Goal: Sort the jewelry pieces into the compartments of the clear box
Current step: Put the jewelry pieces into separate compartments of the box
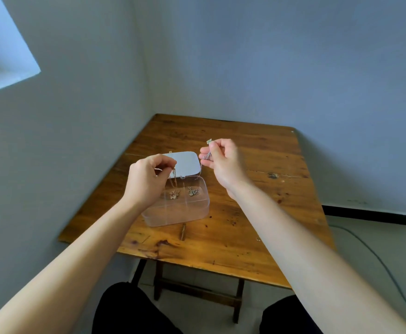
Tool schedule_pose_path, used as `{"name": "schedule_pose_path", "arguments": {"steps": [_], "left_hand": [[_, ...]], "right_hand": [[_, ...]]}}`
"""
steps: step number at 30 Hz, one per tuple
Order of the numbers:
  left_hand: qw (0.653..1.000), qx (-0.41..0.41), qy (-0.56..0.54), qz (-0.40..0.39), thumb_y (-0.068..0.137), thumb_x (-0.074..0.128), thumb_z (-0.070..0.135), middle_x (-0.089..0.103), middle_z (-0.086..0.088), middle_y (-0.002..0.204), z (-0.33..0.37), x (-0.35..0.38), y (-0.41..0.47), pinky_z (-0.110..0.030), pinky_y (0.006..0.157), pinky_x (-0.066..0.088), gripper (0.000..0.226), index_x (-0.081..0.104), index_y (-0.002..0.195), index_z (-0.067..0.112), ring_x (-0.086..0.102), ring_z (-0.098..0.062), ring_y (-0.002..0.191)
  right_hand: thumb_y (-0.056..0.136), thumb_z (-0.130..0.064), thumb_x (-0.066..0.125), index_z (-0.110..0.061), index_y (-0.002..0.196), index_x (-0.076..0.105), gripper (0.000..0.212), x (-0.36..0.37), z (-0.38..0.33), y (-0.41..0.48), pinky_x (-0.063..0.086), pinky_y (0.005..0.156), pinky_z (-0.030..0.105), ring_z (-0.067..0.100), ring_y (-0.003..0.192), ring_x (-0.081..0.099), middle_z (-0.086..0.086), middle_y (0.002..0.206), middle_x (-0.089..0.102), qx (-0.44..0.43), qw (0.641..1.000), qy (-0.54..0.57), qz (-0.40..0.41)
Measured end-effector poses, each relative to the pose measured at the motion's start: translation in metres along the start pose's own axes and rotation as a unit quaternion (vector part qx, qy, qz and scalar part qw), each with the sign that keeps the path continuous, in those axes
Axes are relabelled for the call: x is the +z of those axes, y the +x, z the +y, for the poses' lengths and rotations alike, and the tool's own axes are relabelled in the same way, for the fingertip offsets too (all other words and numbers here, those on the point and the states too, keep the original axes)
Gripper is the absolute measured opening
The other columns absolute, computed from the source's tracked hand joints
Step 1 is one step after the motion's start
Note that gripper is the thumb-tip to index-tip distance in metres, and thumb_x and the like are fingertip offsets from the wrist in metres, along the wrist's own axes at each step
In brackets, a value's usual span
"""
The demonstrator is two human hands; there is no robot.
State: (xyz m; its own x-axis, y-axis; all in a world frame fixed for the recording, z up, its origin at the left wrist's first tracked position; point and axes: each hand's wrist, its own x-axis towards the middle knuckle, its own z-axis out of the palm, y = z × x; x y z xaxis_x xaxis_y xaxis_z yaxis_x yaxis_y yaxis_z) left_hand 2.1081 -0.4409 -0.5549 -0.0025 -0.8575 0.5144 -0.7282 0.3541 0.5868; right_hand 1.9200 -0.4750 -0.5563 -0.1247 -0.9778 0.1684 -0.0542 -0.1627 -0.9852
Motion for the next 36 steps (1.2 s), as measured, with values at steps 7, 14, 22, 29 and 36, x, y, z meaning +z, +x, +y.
{"name": "schedule_pose_path", "arguments": {"steps": [7, 14, 22, 29, 36], "left_hand": [[0.995, -0.058, 0.022, -0.079, 0.085, 0.068, 0.0, 0.072, 0.003, 0.09, -0.025, 0.025, -0.017, -0.007, 0.069, 0.042, 0.022, 0.074, 0.1, 0.015, 0.064, -0.007, 0.079], [0.969, -0.1, 0.061, -0.218, 0.087, 0.064, 0.001, 0.073, -0.002, 0.104, -0.04, 0.047, -0.036, -0.019, 0.075, 0.052, 0.029, 0.071, 0.112, 0.015, 0.065, -0.011, 0.089], [0.982, -0.087, 0.047, -0.16, 0.092, 0.06, 0.005, 0.073, -0.002, 0.107, -0.035, 0.041, -0.036, -0.024, 0.081, 0.053, 0.024, 0.072, 0.111, 0.014, 0.064, -0.013, 0.094], [0.989, 0.004, 0.029, -0.147, 0.094, 0.057, 0.012, 0.067, -0.003, 0.112, 0.001, 0.065, -0.051, -0.018, 0.069, 0.048, 0.022, 0.069, 0.113, 0.015, 0.06, -0.015, 0.094], [0.979, 0.106, 0.077, -0.158, 0.095, 0.054, 0.015, 0.064, 0.0, 0.119, 0.043, 0.12, -0.081, -0.043, 0.096, 0.044, 0.023, 0.07, 0.111, 0.019, 0.056, -0.021, 0.11]], "right_hand": [[0.104, -0.029, 0.047, -0.014, 0.114, 0.057, 0.02, 0.009, 0.03, -0.02, 0.061, 0.083, 0.033, 0.011, 0.086, 0.072, -0.001, 0.102, 0.071, 0.089, 0.987, -0.108, -0.073], [0.1, -0.017, 0.055, -0.014, 0.107, 0.071, 0.018, 0.007, 0.051, -0.032, 0.059, 0.088, 0.036, 0.017, 0.093, 0.07, 0.005, 0.103, 0.071, 0.174, 0.963, -0.159, -0.13], [0.101, -0.008, 0.05, -0.01, 0.127, 0.064, 0.029, -0.014, 0.042, -0.032, 0.06, 0.077, 0.024, 0.015, 0.095, 0.069, 0.006, 0.113, 0.07, 0.138, 0.968, -0.171, -0.12], [0.099, -0.014, 0.056, -0.022, 0.115, 0.069, 0.021, -0.071, 0.056, -0.053, 0.059, 0.084, 0.031, 0.007, 0.092, 0.068, -0.004, 0.107, 0.072, 0.095, 0.973, -0.211, -0.023], [0.099, -0.022, 0.056, -0.029, 0.109, 0.069, 0.018, -0.144, 0.088, -0.091, 0.04, 0.07, 0.01, 0.005, 0.101, 0.06, -0.012, 0.108, 0.066, 0.095, 0.939, -0.328, 0.036]]}}
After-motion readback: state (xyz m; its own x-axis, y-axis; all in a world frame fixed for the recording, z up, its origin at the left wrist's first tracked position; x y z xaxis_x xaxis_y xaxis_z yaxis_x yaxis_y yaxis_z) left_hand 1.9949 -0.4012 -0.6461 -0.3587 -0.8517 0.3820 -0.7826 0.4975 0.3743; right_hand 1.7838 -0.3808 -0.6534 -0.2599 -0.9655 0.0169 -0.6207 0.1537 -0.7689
